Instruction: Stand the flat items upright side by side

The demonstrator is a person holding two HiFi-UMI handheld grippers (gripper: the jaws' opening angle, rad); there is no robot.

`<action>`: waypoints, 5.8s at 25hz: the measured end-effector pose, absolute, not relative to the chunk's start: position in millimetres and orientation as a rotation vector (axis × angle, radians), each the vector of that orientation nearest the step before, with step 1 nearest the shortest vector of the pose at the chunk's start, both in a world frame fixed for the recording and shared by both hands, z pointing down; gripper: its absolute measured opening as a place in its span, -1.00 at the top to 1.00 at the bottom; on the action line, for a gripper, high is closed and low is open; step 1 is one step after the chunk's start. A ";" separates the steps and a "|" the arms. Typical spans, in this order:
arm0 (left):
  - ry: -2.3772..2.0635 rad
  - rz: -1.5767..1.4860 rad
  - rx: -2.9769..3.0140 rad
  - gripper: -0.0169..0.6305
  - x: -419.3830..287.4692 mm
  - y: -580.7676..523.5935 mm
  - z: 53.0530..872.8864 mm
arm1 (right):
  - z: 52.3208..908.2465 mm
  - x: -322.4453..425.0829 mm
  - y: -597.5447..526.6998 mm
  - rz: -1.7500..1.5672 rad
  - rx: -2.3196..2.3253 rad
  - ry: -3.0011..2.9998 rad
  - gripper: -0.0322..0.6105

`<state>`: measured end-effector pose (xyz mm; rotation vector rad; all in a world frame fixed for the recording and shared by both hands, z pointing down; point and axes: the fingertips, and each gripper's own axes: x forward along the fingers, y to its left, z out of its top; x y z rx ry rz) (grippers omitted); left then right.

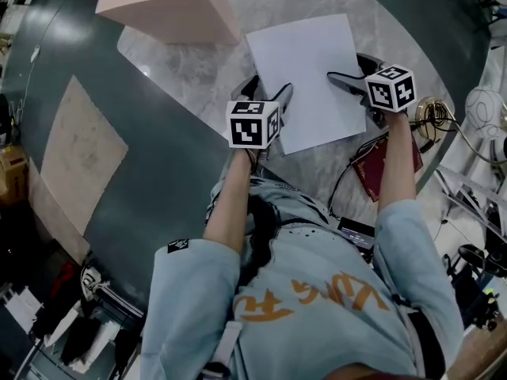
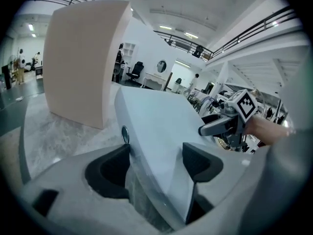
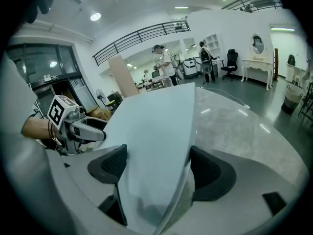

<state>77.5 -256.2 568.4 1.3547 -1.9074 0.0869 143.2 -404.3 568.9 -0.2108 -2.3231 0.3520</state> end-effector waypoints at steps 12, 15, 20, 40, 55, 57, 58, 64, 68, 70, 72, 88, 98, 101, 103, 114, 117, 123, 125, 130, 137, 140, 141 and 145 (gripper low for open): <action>-1.987 0.193 1.481 -0.14 81.4 -261.1 525.1 | 514.2 158.0 -403.8 0.189 -0.103 -2.498 -0.35; -2.017 0.223 1.503 -0.14 80.7 -264.4 515.4 | 502.3 158.9 -406.2 0.134 -0.075 -2.540 -0.34; -2.076 0.276 1.543 -0.14 76.3 -267.3 499.0 | 485.8 157.2 -407.5 0.057 -0.037 -2.620 -0.35; -2.245 0.282 1.658 0.05 88.7 -247.3 451.0 | 459.8 186.4 -385.8 -0.132 0.138 -2.800 -0.35; -2.248 0.182 1.785 0.12 127.9 -215.5 445.5 | 459.6 232.7 -356.1 -0.181 0.294 -2.741 -0.33; -2.242 0.181 1.802 0.13 127.8 -210.3 447.1 | 461.8 233.7 -350.7 -0.177 0.318 -2.729 -0.33; -2.236 0.181 1.810 0.13 128.4 -208.4 447.9 | 463.3 235.0 -348.5 -0.171 0.332 -2.721 -0.33; -2.183 0.207 1.864 0.15 132.7 -205.7 452.8 | 467.0 242.2 -348.5 -0.103 0.447 -2.684 -0.31; -2.123 0.223 1.907 0.16 133.4 -203.7 454.1 | 464.3 247.2 -346.6 0.003 0.634 -2.670 -0.29; -2.091 0.241 1.932 0.17 134.8 -198.6 454.9 | 463.2 250.1 -339.6 0.028 0.701 -2.647 -0.29; -2.068 0.226 1.959 0.18 135.9 -195.3 451.5 | 459.1 254.0 -333.2 0.039 0.768 -2.619 -0.29; -2.084 -0.018 2.087 0.35 121.3 -147.1 383.1 | 391.8 261.3 -247.1 0.185 1.120 -2.733 0.20; -2.220 -0.168 2.016 0.69 80.4 -92.8 343.8 | 340.7 256.9 -177.9 0.315 1.241 -2.927 0.53; -2.249 -0.187 2.017 0.81 77.6 -76.2 338.4 | 327.4 256.0 -159.6 0.301 1.248 -2.984 0.72; -2.245 -0.224 2.026 0.86 79.1 -68.4 335.2 | 318.9 256.2 -149.4 0.286 1.260 -3.020 0.79; -2.259 -0.117 2.080 0.91 97.4 -61.0 329.7 | 310.8 250.1 -127.4 0.111 1.255 -2.924 0.89; -2.259 -0.100 2.094 0.91 103.1 -65.8 326.1 | 301.4 252.6 -129.7 0.071 1.273 -2.912 0.89; -2.228 -0.102 2.109 0.91 121.2 -74.5 333.7 | 303.5 258.8 -133.7 0.011 1.246 -2.877 0.89; -2.224 -0.105 2.107 0.91 123.2 -76.8 334.1 | 304.2 260.2 -135.6 0.003 1.239 -2.870 0.89; -2.229 -0.110 2.088 0.91 120.9 -79.5 336.9 | 305.9 258.4 -140.4 0.002 1.218 -2.868 0.89; -2.249 -0.103 2.028 0.91 104.1 -75.5 347.6 | 314.2 242.2 -142.7 0.015 1.169 -2.868 0.89; -2.263 -0.087 1.995 0.91 95.7 -74.8 354.5 | 319.2 234.7 -143.3 0.015 1.136 -2.867 0.89; -2.267 -0.079 1.986 0.91 94.0 -75.7 356.9 | 321.4 233.3 -144.7 0.018 1.126 -2.866 0.89; -2.281 -0.046 1.949 0.91 92.2 -81.6 363.7 | 329.4 232.7 -156.0 0.045 1.097 -2.853 0.89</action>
